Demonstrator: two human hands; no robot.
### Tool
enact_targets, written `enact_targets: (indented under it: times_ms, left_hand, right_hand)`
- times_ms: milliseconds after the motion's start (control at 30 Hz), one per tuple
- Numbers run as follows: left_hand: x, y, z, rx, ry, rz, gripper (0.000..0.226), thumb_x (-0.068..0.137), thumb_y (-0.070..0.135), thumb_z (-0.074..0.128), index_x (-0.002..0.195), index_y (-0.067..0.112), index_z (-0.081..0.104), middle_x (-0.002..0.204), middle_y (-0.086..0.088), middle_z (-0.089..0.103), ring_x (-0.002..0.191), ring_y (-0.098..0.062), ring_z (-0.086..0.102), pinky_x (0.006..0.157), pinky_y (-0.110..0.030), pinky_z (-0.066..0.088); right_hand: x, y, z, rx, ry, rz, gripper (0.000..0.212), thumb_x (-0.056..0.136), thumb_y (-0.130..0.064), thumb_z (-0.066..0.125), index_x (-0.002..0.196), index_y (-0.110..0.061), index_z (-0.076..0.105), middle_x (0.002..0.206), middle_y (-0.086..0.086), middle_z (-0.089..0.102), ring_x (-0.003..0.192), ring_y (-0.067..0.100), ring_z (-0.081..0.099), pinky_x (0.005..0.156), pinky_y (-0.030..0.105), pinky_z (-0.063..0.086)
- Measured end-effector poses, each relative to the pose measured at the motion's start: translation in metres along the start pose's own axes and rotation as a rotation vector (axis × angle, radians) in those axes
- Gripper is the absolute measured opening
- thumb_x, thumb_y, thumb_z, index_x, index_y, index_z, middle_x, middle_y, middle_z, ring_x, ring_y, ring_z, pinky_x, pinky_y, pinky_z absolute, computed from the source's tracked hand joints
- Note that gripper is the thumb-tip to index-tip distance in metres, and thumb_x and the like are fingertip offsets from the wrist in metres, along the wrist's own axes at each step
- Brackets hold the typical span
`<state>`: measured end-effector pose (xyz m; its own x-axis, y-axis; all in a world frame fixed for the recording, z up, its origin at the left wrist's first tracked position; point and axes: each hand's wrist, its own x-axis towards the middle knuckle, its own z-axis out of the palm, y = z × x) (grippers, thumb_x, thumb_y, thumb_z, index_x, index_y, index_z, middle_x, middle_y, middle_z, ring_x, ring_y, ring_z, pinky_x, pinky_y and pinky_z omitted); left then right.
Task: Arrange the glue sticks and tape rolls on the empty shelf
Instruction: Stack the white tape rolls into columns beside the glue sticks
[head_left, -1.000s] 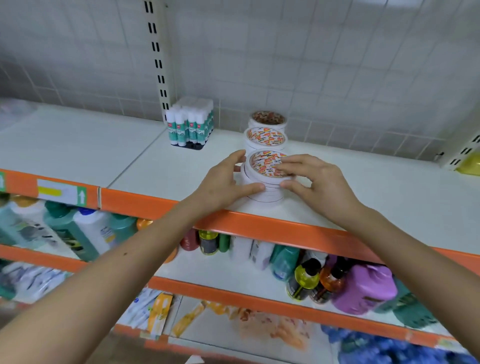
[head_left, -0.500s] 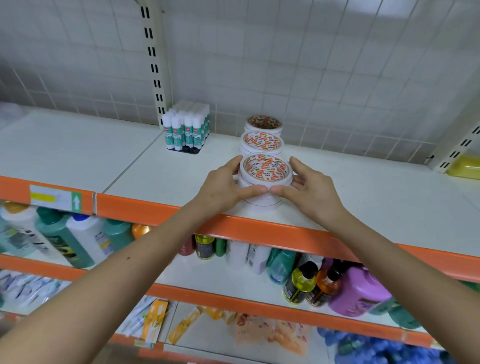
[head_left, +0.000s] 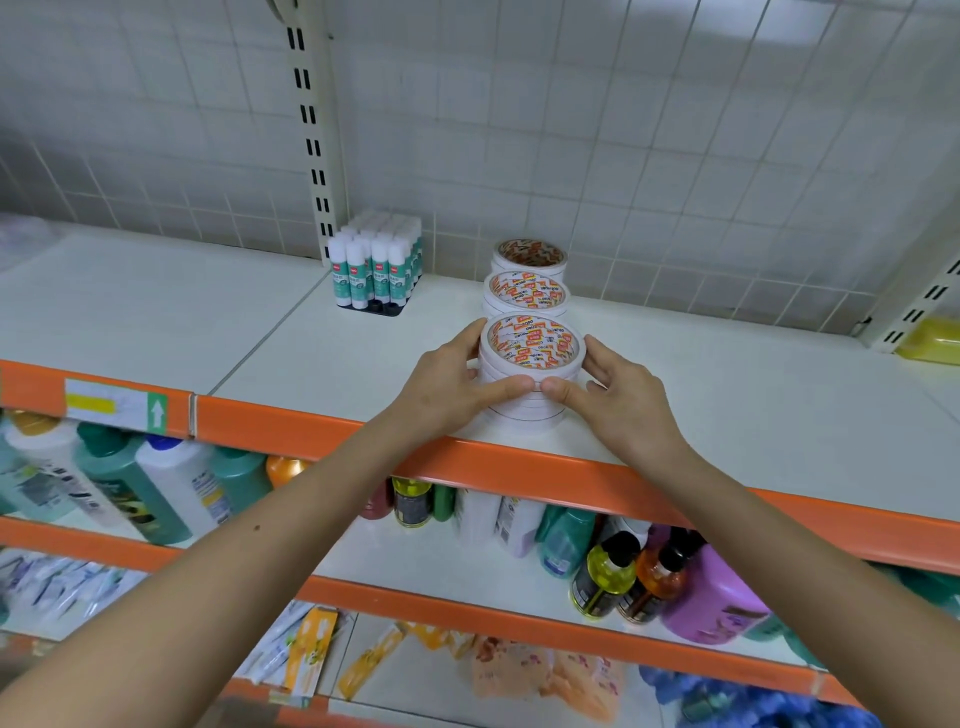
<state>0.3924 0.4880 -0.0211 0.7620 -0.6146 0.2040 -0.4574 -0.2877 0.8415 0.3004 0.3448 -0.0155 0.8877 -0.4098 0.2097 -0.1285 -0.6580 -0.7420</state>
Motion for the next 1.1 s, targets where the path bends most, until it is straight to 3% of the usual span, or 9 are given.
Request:
enact_targets:
  times_ms: [133, 267, 367, 567, 667, 833, 933, 1000, 1100]
  left_hand:
    - [0.0, -0.002, 0.001, 0.04, 0.022, 0.027, 0.063, 0.076, 0.031, 0.072, 0.132, 0.021, 0.044, 0.124, 0.007, 0.057, 0.106, -0.002, 0.051, 0.089, -0.013, 0.04]
    - [-0.001, -0.005, 0.001, 0.045, 0.059, 0.041, 0.062, 0.074, 0.031, 0.074, 0.129, 0.02, 0.048, 0.123, 0.005, 0.06, 0.109, -0.006, 0.055, 0.089, -0.009, 0.041]
    - [-0.003, -0.008, 0.003, 0.021, 0.062, 0.045, 0.061, 0.075, 0.029, 0.072, 0.129, 0.019, 0.046, 0.117, 0.008, 0.059, 0.101, -0.001, 0.052, 0.079, 0.004, 0.036]
    - [0.001, -0.012, 0.005, -0.073, 0.039, -0.022, 0.064, 0.072, 0.029, 0.075, 0.127, 0.018, 0.045, 0.12, 0.01, 0.056, 0.107, -0.001, 0.051, 0.092, -0.011, 0.043]
    - [0.002, -0.011, 0.005, -0.113, 0.032, -0.06, 0.066, 0.071, 0.028, 0.076, 0.128, 0.018, 0.043, 0.128, 0.005, 0.056, 0.112, -0.004, 0.051, 0.1, -0.025, 0.043]
    - [0.001, -0.007, 0.0, -0.054, -0.022, -0.045, 0.067, 0.075, 0.032, 0.072, 0.132, 0.02, 0.04, 0.132, 0.006, 0.053, 0.12, -0.008, 0.048, 0.097, -0.023, 0.042]
    - [-0.003, -0.003, -0.005, 0.026, -0.06, -0.025, 0.083, 0.077, 0.036, 0.069, 0.144, 0.02, 0.023, 0.14, 0.008, 0.042, 0.13, -0.01, 0.039, 0.103, -0.021, 0.034]
    - [-0.005, 0.002, -0.01, 0.037, -0.009, 0.038, 0.082, 0.079, 0.032, 0.069, 0.145, 0.018, 0.022, 0.127, 0.02, 0.039, 0.114, 0.009, 0.036, 0.093, -0.004, 0.03]
    - [-0.005, 0.014, -0.016, 0.064, 0.05, 0.111, 0.07, 0.082, 0.032, 0.066, 0.141, 0.02, 0.032, 0.127, 0.022, 0.04, 0.112, 0.012, 0.037, 0.09, -0.002, 0.028]
  right_hand:
    - [-0.001, 0.006, 0.004, 0.025, -0.031, 0.009, 0.065, 0.082, -0.036, 0.061, 0.138, -0.013, 0.036, 0.137, 0.002, 0.05, 0.125, 0.02, 0.047, 0.104, 0.025, 0.037]
    - [-0.004, 0.004, 0.004, 0.104, 0.011, 0.002, 0.067, 0.081, -0.025, 0.066, 0.139, -0.011, 0.035, 0.129, -0.003, 0.053, 0.116, 0.009, 0.05, 0.083, -0.001, 0.029]
    - [-0.001, 0.005, 0.002, 0.156, 0.02, -0.002, 0.062, 0.077, -0.018, 0.07, 0.131, -0.004, 0.045, 0.108, -0.01, 0.053, 0.105, 0.005, 0.052, 0.086, 0.004, 0.035]
    - [0.001, 0.009, 0.004, 0.301, 0.045, 0.064, 0.077, 0.07, -0.014, 0.075, 0.136, -0.003, 0.037, 0.136, 0.008, 0.049, 0.122, 0.011, 0.049, 0.105, 0.027, 0.038]
    - [-0.002, 0.006, 0.007, 0.305, 0.056, 0.052, 0.075, 0.072, -0.015, 0.073, 0.137, -0.005, 0.036, 0.13, -0.001, 0.051, 0.118, 0.004, 0.047, 0.103, 0.022, 0.039]
    - [-0.007, -0.001, 0.007, 0.213, 0.035, 0.031, 0.063, 0.077, -0.017, 0.069, 0.134, -0.006, 0.042, 0.108, -0.018, 0.047, 0.112, 0.002, 0.049, 0.094, 0.013, 0.037]
    - [-0.007, 0.0, 0.005, 0.092, -0.058, 0.058, 0.081, 0.079, -0.027, 0.067, 0.144, -0.01, 0.021, 0.131, -0.01, 0.044, 0.128, 0.011, 0.041, 0.102, 0.018, 0.034]
    - [-0.008, 0.003, 0.004, 0.044, -0.103, 0.103, 0.092, 0.079, -0.033, 0.067, 0.146, -0.014, 0.007, 0.149, -0.001, 0.029, 0.134, 0.014, 0.034, 0.11, 0.03, 0.032]
    - [-0.009, 0.008, -0.007, -0.039, -0.08, 0.124, 0.082, 0.08, -0.033, 0.065, 0.145, -0.013, 0.018, 0.149, 0.002, 0.03, 0.133, 0.015, 0.038, 0.111, 0.034, 0.031]
